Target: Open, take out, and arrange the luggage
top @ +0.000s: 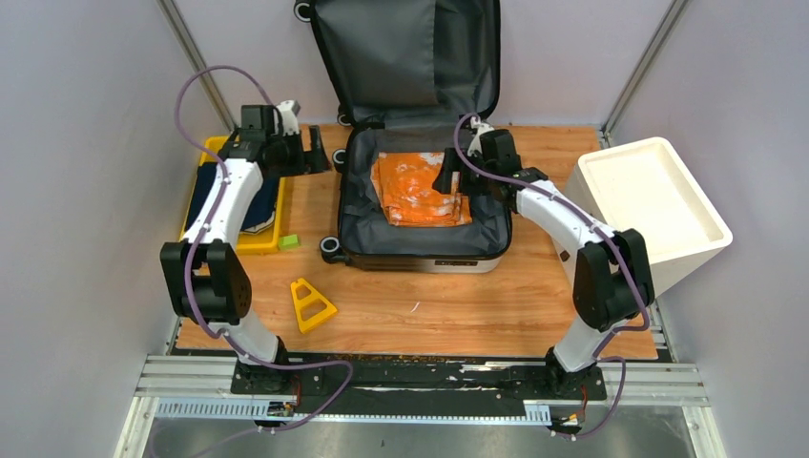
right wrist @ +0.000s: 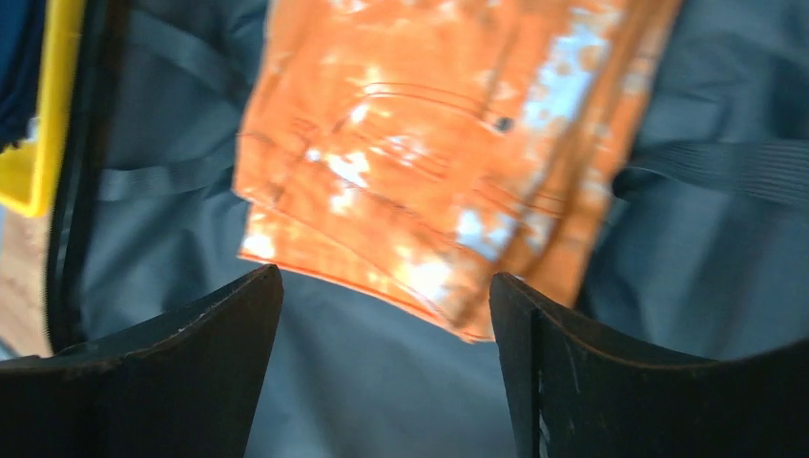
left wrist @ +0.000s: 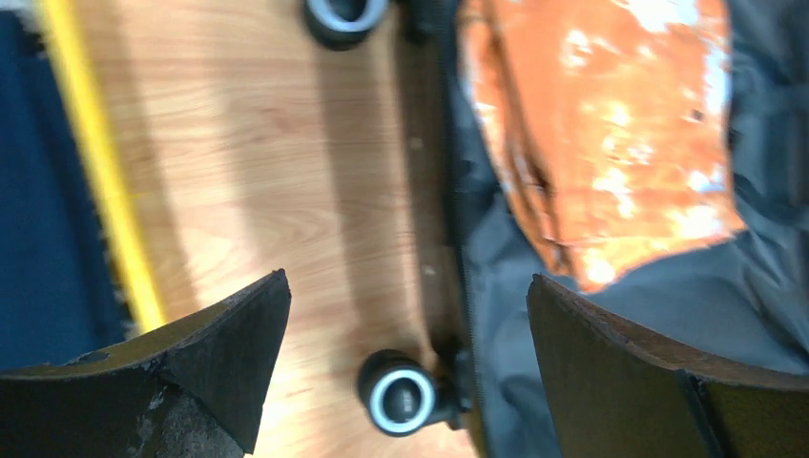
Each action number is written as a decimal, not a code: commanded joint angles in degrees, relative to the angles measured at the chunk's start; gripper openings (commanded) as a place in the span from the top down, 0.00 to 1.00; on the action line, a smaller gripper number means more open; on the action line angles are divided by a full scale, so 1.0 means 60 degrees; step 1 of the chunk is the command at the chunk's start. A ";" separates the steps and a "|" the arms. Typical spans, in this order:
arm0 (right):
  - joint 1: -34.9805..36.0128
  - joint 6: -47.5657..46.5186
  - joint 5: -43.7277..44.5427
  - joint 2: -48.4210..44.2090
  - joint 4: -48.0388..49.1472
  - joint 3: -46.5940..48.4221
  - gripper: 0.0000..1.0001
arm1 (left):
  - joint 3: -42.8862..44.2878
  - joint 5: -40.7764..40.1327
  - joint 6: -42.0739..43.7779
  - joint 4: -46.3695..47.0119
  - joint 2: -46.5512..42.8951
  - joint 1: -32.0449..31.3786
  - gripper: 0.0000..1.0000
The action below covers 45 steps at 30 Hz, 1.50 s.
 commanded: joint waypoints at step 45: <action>-0.1345 -0.0960 -0.0944 0.3960 -0.0991 0.2906 0.12 | -0.1853 0.0981 -0.1331 0.3241 0.1911 -0.4287 0.53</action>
